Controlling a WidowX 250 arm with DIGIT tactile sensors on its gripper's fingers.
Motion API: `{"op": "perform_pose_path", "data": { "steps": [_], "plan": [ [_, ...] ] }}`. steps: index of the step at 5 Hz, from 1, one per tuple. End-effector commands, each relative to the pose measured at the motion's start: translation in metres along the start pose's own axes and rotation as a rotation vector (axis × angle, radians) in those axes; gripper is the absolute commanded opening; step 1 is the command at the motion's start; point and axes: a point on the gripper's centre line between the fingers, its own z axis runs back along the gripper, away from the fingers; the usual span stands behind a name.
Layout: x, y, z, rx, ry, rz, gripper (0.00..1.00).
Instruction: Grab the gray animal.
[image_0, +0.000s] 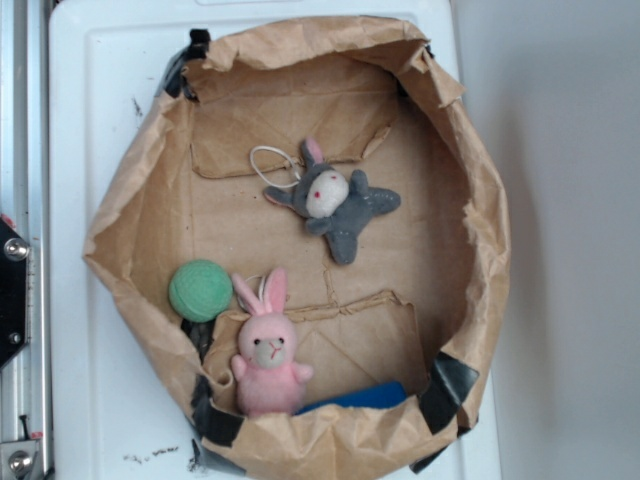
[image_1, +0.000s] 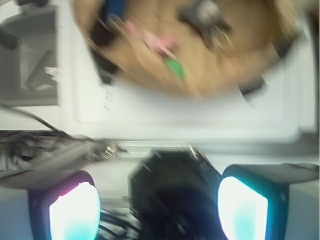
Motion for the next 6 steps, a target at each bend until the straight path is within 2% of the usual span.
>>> {"op": "perform_pose_path", "data": {
  "steps": [1,2,5,6],
  "plan": [
    [0.072,0.012,-0.009,0.057,-0.148,-0.161,1.00],
    [0.081,0.003,-0.017,0.122,-0.225,-0.426,1.00],
    [0.081,0.003,-0.017,0.122,-0.225,-0.426,1.00],
    [0.095,0.021,-0.058,0.071,-0.310,-0.656,1.00]
  ]
}}
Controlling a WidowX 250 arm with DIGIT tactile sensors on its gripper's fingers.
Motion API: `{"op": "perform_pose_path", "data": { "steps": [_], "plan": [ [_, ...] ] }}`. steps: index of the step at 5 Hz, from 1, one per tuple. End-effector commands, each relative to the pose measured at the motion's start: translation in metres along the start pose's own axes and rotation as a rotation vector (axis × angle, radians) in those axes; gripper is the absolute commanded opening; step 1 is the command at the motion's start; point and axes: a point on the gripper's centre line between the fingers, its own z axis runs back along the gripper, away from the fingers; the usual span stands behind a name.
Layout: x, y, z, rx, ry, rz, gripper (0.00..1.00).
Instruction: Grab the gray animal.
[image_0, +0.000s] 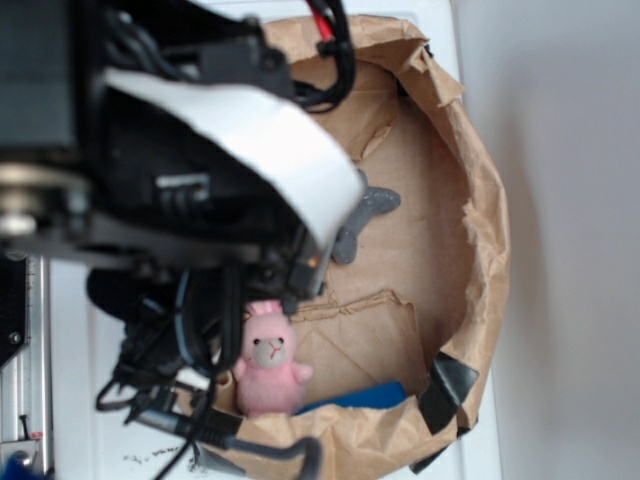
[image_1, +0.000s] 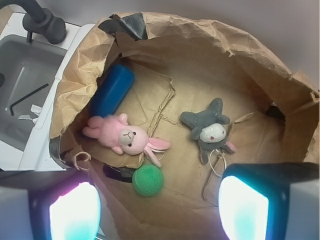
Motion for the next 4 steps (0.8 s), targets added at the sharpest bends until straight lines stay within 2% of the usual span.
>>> {"op": "perform_pose_path", "data": {
  "steps": [1,2,3,4],
  "plan": [
    [-0.001,0.016,-0.052,-0.036,-0.175,-0.322,1.00],
    [-0.005,0.024,-0.069,-0.037,-0.164,-0.392,1.00],
    [-0.002,0.035,-0.088,-0.064,-0.110,-0.398,1.00],
    [0.008,0.035,-0.104,-0.063,-0.030,-0.437,1.00]
  ]
}}
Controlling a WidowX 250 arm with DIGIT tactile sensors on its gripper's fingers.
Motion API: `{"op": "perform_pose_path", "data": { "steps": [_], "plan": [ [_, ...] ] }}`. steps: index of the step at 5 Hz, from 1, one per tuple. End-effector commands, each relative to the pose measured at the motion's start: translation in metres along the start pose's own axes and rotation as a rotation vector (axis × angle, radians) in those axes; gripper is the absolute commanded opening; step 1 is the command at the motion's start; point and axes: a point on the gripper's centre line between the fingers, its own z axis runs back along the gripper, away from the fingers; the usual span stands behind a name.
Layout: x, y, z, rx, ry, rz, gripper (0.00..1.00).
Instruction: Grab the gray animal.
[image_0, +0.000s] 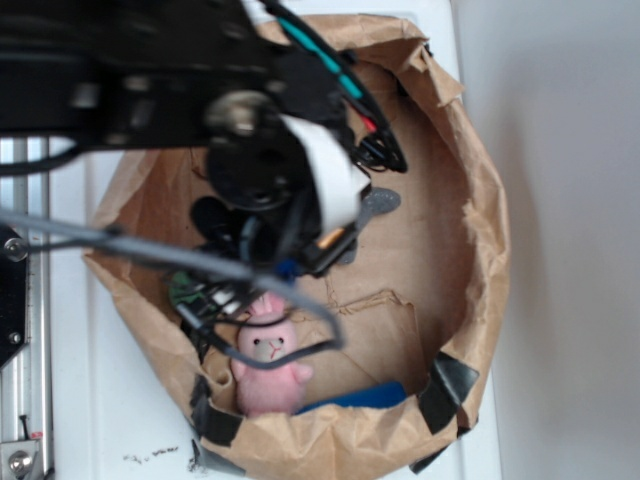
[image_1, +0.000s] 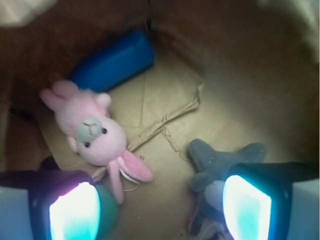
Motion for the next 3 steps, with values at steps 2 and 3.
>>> {"op": "perform_pose_path", "data": {
  "steps": [2,3],
  "plan": [
    [0.018,0.031,-0.028,0.092,0.126,-0.014,1.00],
    [0.014,0.038,-0.031,0.114,0.121,0.010,1.00]
  ]
}}
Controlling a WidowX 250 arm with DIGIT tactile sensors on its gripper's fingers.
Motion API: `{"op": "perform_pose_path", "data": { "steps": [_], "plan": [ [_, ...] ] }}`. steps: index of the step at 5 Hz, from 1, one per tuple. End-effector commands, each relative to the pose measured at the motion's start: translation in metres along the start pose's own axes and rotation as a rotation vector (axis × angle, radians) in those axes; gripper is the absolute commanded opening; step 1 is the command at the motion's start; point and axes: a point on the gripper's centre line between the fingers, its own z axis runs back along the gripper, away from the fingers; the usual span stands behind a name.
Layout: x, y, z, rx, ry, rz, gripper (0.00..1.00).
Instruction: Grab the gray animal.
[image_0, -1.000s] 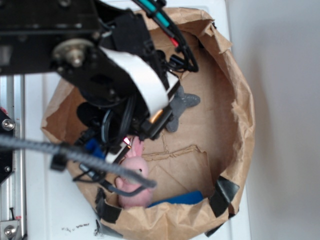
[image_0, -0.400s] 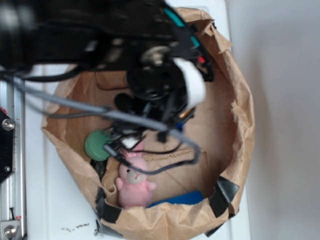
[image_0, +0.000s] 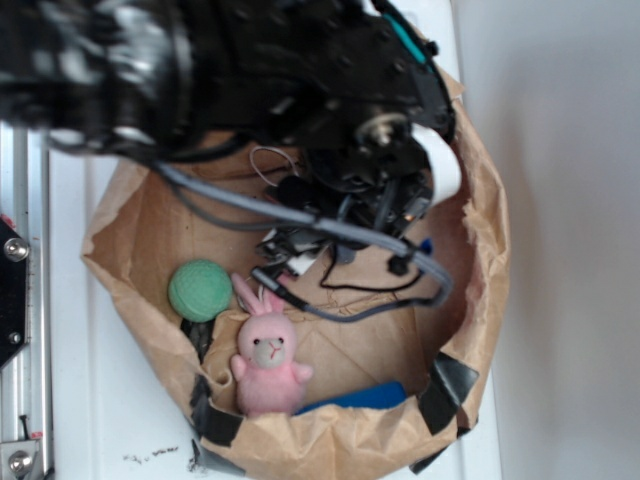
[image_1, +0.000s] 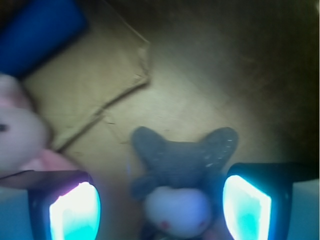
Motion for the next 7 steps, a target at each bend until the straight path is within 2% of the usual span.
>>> {"op": "perform_pose_path", "data": {
  "steps": [1,2,3,4,6,7],
  "plan": [
    [0.011,-0.001,0.005,0.057,-0.053,0.006,1.00],
    [0.011,-0.008,-0.012,0.055,-0.053,-0.012,1.00],
    [0.012,-0.014,-0.022,0.054,-0.029,-0.025,0.64],
    [0.012,-0.011,-0.021,0.068,-0.026,-0.002,0.00],
    [0.004,-0.008,-0.009,0.104,-0.028,0.035,0.00],
    [0.003,-0.006,0.018,0.101,-0.085,0.068,0.00]
  ]
}}
